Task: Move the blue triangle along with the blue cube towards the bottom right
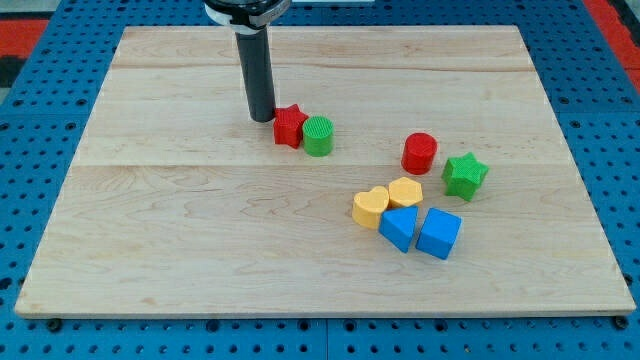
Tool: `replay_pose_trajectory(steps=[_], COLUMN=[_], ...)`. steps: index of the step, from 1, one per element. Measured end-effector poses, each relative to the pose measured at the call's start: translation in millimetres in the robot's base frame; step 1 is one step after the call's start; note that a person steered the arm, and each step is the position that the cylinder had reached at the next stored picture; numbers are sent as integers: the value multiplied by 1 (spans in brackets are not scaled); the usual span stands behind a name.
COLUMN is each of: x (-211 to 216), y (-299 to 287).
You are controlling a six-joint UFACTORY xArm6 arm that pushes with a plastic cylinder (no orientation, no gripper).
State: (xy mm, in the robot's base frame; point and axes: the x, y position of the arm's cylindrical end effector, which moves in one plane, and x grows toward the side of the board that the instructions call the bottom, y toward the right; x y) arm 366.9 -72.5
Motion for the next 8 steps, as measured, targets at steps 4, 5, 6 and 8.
replay_pose_trajectory(steps=[4,5,6,8], x=[163,173,173,171], y=[12,62,74,155])
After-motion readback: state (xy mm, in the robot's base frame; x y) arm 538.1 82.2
